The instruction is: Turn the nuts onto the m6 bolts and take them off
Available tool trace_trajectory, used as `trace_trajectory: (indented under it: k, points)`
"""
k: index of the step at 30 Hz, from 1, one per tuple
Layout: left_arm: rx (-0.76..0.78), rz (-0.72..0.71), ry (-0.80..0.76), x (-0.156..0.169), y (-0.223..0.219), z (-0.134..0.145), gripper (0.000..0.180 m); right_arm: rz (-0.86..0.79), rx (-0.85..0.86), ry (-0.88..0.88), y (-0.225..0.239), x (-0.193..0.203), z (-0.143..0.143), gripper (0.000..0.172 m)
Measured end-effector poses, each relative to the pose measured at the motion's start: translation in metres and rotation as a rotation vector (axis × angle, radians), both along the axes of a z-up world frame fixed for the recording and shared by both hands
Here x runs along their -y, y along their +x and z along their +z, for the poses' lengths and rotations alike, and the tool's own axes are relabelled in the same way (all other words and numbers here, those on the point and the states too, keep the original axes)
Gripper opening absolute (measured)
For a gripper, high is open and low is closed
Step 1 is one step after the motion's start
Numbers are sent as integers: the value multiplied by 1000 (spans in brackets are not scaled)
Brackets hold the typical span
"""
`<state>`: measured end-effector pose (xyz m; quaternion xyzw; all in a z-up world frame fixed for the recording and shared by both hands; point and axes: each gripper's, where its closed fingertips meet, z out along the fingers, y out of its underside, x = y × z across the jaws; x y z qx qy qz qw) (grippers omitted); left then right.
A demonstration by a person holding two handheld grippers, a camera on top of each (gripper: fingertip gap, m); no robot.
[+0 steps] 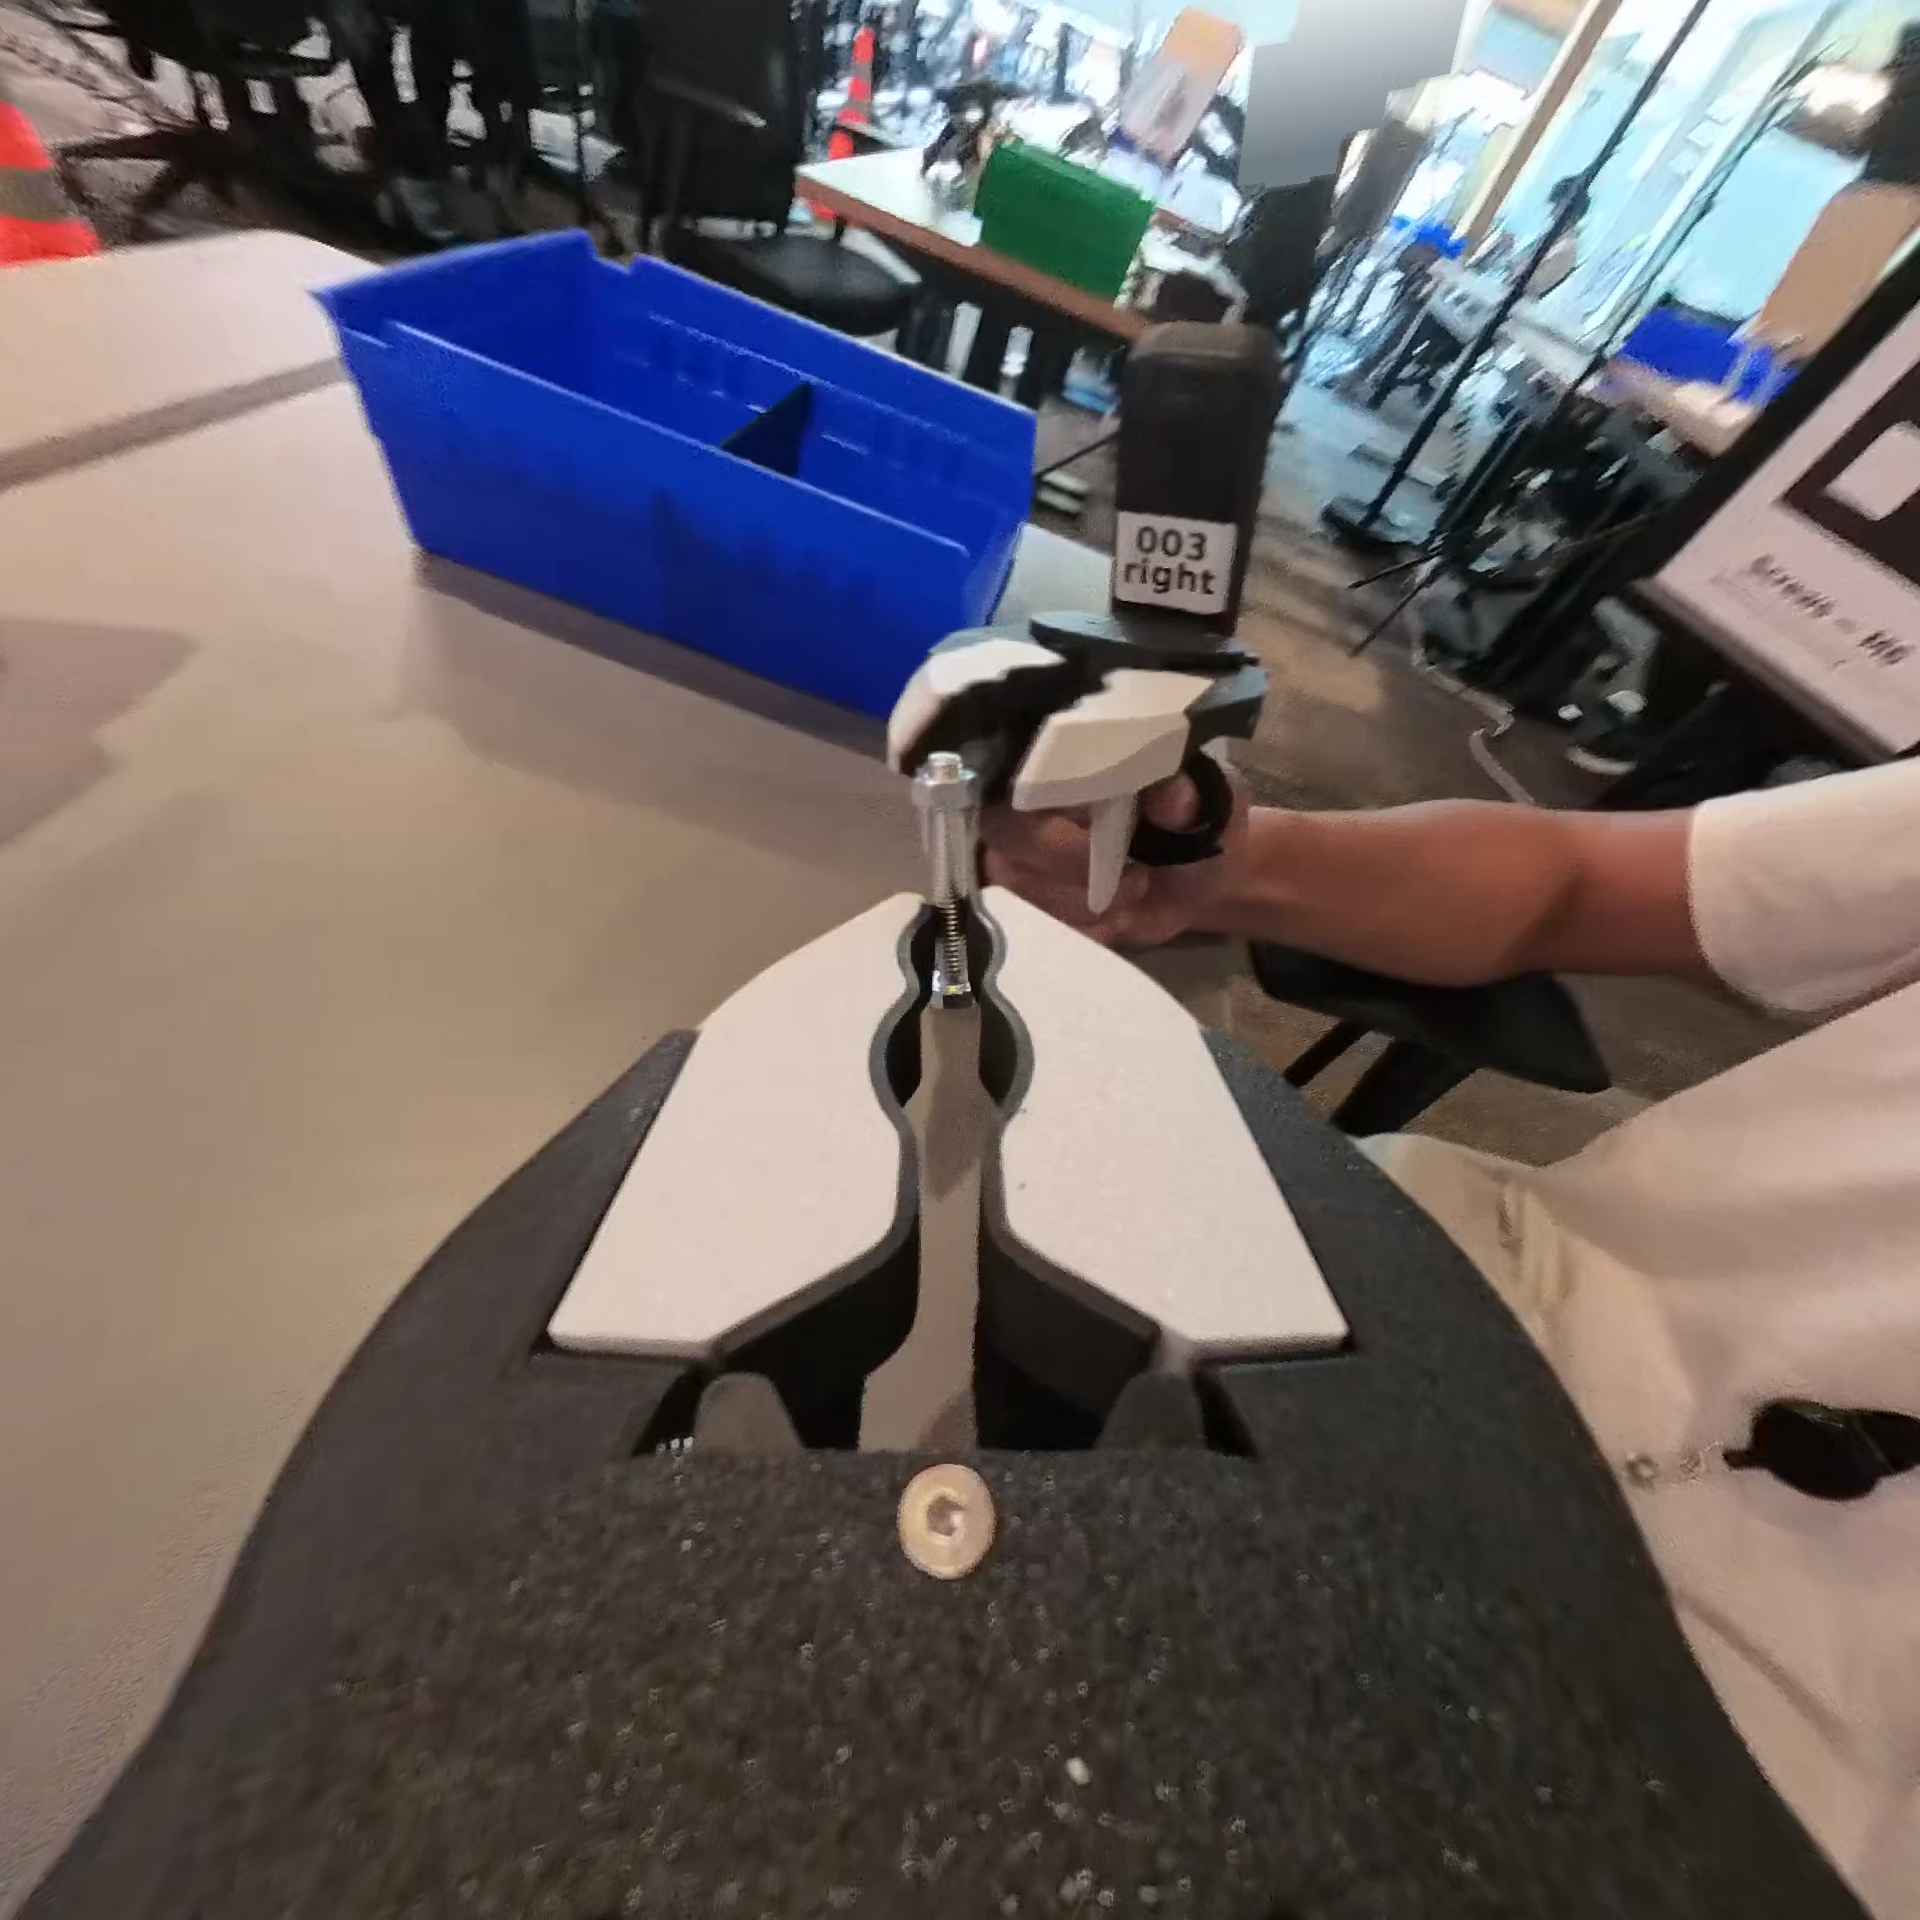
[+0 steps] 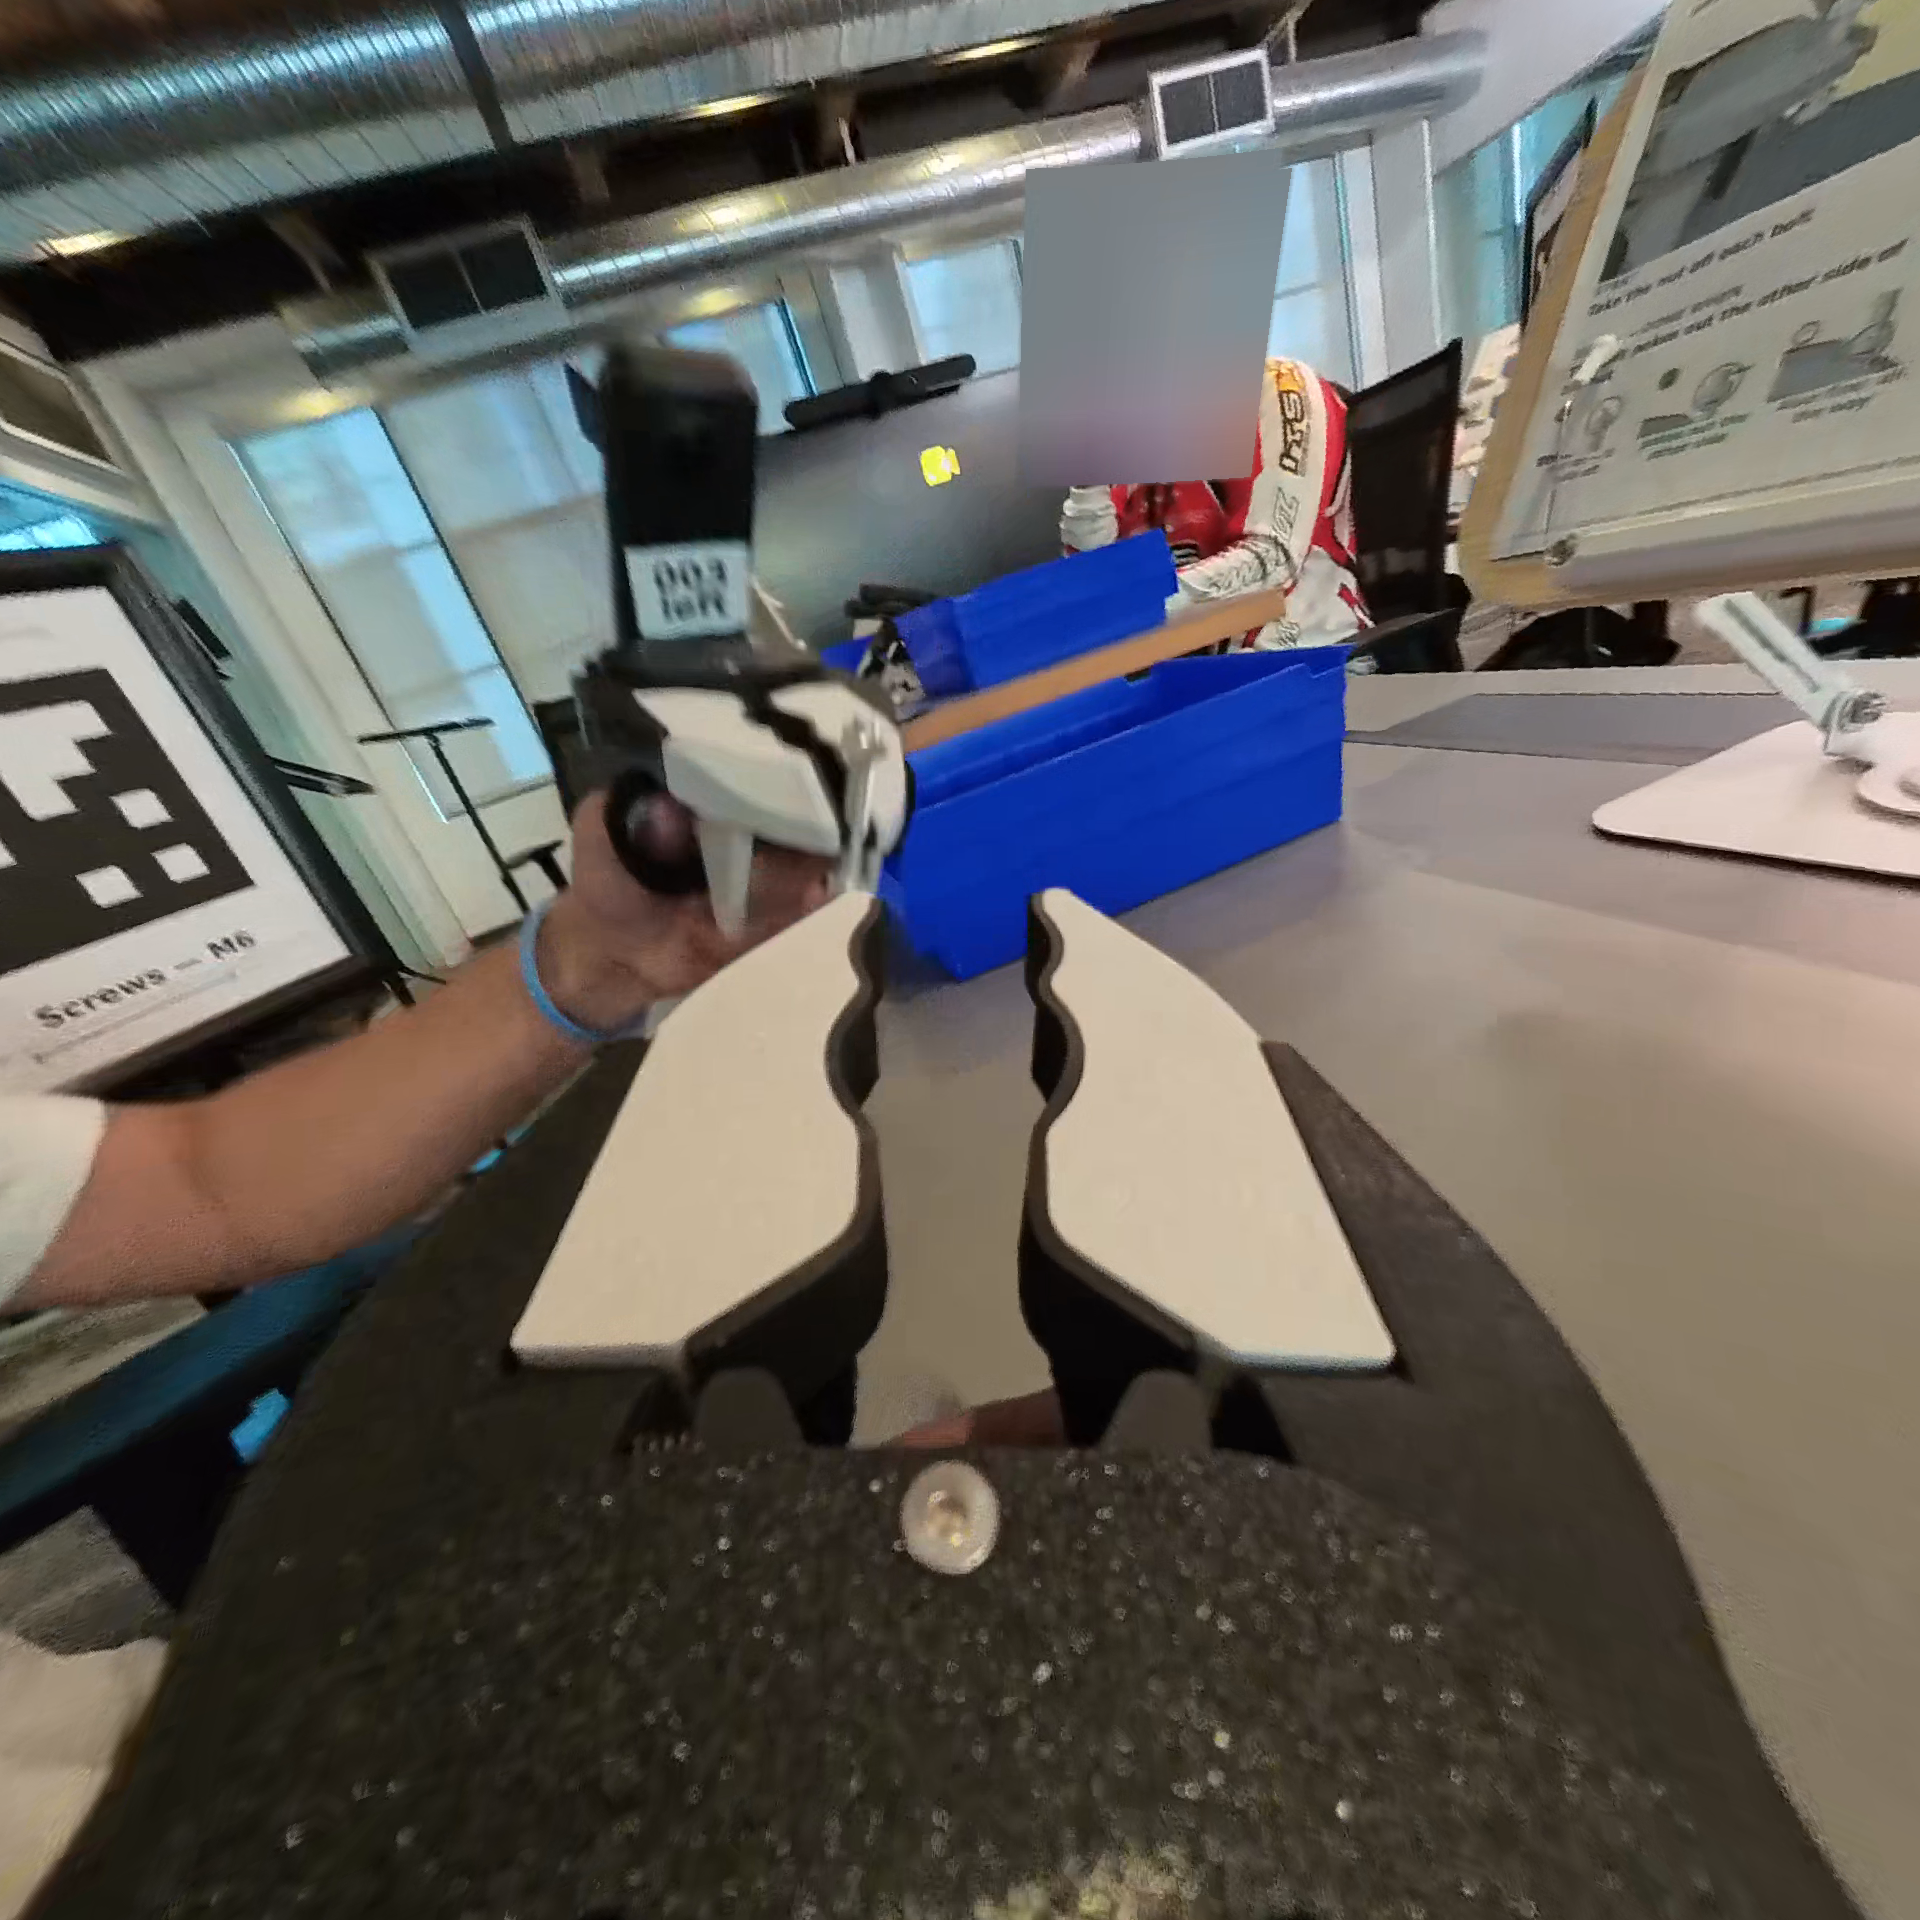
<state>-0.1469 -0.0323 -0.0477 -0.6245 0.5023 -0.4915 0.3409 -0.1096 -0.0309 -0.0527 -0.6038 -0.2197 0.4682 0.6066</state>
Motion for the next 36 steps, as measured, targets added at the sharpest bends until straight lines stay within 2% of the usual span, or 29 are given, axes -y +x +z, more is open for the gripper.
trace_trajectory:
  k: [3, 6, 14, 20, 26, 31, 36]
  points:
    - [54, -15, -70, 3, 15, -18, 5, 44, -41, -13, 2, 5, 3, 25]
    - [39, -32, -114, 3, 24, -31, 5, 38, -42, -26, 3, 3, 1, 26]
    - [119, -99, -184, 16, 37, -36, 5, 7, 9, -72, -1, -5, -11, 28]
    - [183, -94, -212, 11, 28, -32, 5, -25, -7, -75, 7, -9, -10, 24]
    - [182, -102, -202, 14, 27, -32, 5, 10, 48, -73, -15, -10, -14, 29]
    - [209, -88, -207, 7, 20, -26, 5, 4, -42, -90, -6, -14, -5, 24]
    - [235, -88, -199, 8, 13, -20, 5, 82, -76, -116, -31, -14, 5, 28]
